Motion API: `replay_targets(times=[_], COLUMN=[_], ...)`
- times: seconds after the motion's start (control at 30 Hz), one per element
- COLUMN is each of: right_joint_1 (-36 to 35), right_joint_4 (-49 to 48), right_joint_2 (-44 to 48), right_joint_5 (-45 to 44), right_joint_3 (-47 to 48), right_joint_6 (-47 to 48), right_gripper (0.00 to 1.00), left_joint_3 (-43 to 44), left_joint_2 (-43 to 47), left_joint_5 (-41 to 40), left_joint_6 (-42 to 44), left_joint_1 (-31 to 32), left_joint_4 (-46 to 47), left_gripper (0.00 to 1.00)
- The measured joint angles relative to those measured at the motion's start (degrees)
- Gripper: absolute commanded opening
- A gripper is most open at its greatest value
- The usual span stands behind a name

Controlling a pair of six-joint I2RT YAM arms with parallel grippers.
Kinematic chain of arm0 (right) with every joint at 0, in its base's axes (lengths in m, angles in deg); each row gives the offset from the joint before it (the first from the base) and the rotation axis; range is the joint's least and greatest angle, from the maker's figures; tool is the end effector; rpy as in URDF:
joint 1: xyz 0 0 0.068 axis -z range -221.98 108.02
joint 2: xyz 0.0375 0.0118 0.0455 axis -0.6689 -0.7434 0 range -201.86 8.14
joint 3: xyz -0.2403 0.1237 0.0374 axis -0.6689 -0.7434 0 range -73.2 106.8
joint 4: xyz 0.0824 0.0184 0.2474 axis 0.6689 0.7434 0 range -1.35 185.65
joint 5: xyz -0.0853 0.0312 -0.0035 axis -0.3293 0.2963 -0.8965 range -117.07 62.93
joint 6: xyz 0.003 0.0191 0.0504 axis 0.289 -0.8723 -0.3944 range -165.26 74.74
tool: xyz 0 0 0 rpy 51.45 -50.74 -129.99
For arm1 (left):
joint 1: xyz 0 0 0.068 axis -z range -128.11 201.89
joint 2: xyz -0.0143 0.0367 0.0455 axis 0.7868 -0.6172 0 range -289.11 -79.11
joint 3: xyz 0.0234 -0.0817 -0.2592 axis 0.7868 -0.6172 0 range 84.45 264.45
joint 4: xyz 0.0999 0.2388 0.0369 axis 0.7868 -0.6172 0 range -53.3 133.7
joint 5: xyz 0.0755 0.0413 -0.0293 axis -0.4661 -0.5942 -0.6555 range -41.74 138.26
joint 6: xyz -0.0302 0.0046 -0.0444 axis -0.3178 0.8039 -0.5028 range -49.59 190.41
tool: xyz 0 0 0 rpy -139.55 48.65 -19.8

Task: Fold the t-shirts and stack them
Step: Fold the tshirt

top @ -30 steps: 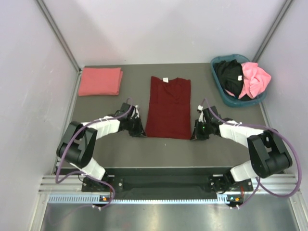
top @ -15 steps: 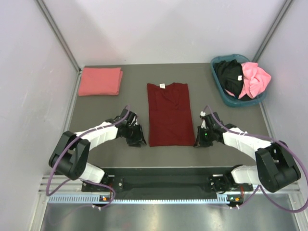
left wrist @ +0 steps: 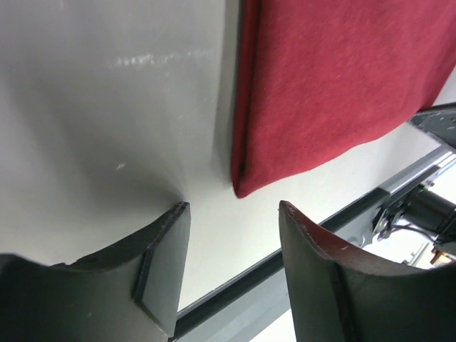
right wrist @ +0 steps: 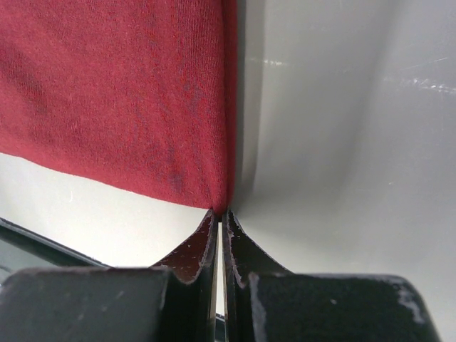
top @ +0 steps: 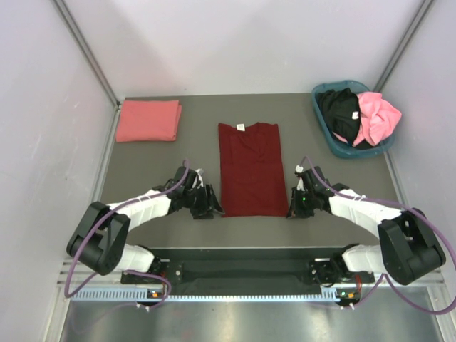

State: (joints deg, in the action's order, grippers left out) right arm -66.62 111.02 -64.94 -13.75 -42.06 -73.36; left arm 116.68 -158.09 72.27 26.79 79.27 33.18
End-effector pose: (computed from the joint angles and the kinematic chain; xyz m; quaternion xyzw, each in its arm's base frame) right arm 0.1898 0.0961 0.1490 0.0035 0.9687 0.1994 0.1476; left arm 0.2054 -0.1227 0.1456 -0.0745 0.9374 -0.3225 0.1085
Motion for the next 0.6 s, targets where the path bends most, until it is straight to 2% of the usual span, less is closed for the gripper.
replay_targets(times=[0.33,0.4,0.47,0.6], right_joint_1=[-0.07,-0.11,-0.17,-0.28], right_joint_4=[0.00,0.02,-0.07,-0.02], right_joint_2=[0.02,0.17,0.42,0.81], right_joint_5=[-0.20,-0.33,-0.61,-1.09], right_joint_3=[0.00,-0.04,-0.24,-0.39], right_joint_6=[-0.04,-0.07,-0.09,-0.24], right_gripper=[0.00,0.00,0.00,0.00], left_joint_3=[-0.11,-0.42,-0.79,-0.98], left_joint_2=[-2.34,-2.56,-2.64,-4.07], left_joint_5=[0.81,0.85,0.83,1.51], left_joint_6=[-3.30,-3.80,-4.28,-4.90], left_joint_1=[-0.02,-0.02,0.00,0.07], left_joint_4=[4.52,5.25,5.86,6.88], left_gripper=[0.55,0.52,0.43,0.37])
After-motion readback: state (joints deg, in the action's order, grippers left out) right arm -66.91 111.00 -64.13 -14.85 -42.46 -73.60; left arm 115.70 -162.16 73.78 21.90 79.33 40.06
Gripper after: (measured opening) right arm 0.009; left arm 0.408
